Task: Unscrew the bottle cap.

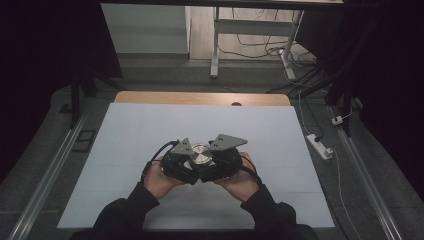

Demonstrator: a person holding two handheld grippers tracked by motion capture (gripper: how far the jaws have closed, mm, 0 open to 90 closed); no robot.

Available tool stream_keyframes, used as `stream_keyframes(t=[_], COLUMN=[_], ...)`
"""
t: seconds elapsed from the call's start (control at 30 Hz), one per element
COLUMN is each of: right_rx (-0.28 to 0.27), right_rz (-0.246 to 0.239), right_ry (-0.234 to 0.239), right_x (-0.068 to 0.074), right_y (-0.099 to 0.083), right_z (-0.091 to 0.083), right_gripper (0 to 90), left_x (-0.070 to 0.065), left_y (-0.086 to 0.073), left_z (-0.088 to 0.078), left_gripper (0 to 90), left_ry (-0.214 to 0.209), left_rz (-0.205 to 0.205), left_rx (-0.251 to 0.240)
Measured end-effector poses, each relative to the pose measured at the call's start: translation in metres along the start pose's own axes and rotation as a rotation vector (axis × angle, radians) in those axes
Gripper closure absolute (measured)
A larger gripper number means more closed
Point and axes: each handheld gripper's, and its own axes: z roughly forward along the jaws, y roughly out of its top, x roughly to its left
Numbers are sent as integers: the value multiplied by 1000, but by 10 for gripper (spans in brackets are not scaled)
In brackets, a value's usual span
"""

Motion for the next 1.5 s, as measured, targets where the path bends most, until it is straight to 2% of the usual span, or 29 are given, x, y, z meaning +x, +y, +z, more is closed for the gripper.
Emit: stream_keyframes(t=[0.17, 0.37, 0.43, 0.47, 0.6, 0.63, 0.67, 0.7, 0.73, 0.8, 0.83, 0.87, 0.9, 1.0, 1.07, 1.1, 1.17, 1.27, 1.3, 1.33, 1.4, 1.43, 1.5], right_rx=[-10, -14, -11, -12, -12, -17, -24, -30, -30, -40, -51, -51, -58, -51, -61, -61, -82, -72, -72, -72, -73, -66, -67], right_rz=[-1, -19, -20, -21, -30, -38, -57, -82, -82, -117, -139, -139, -146, -141, -122, -122, -90, -74, -74, -45, -33, 2, 12], right_ry=[-23, 16, 60, 113, 230, 262, 293, 318, 318, 354, 390, 390, 418, 418, 391, 391, 354, 261, 261, 224, 215, 195, 189], right_x=[2, 0, -5, -11, -23, -26, -29, -31, -31, -34, -37, -37, -39, -39, -38, -38, -37, -34, -34, -31, -30, -26, -25], right_y=[1, 1, 1, 0, -1, -2, -3, -4, -4, -6, -7, -7, -9, -9, -7, -7, -1, 6, 6, 8, 9, 10, 10], right_z=[0, -2, -4, -6, -8, -9, -10, -10, -10, -12, -13, -13, -13, -13, -15, -15, -20, -26, -26, -28, -28, -27, -26], right_gripper=[172, 196, 197, 197, 197, 197, 197, 197, 197, 197, 197, 197, 196, 194, 170, 170, 151, 130, 130, 130, 130, 130, 130], left_x=[-2, -3, -4, -4, -6, -6, -7, -8, -8, -8, -9, -9, -10, -10, -9, -9, -6, -3, -1, 0, 1, 1, 1], left_y=[1, 1, 1, 1, 2, 2, 2, 3, 3, 3, 3, 3, 3, 3, 4, 4, 2, 1, 1, 0, 0, 0, 0], left_z=[1, 1, 1, 1, 2, 2, 2, 2, 2, 2, 2, 2, 3, 3, 2, 2, 0, -1, -2, -2, -3, -3, -4], left_gripper=[153, 153, 153, 153, 153, 153, 153, 153, 153, 153, 153, 153, 153, 153, 153, 153, 153, 153, 153, 153, 153, 153, 153], left_ry=[-8, -30, -41, -57, -101, -101, -124, -135, -135, -155, -163, -171, -174, -160, -128, -128, -99, -79, -71, -63, -45, -41, -28], left_rz=[14, 35, 41, 47, 70, 70, 85, 82, 82, 98, 95, 100, 102, 105, 92, 92, 64, 44, 37, 22, 15, 12, 10], left_rx=[5, 2, 1, 0, 2, 2, -2, -4, -4, -2, -12, -11, -11, -1, -1, -1, -5, -9, -9, -14, -16, -16, -21])
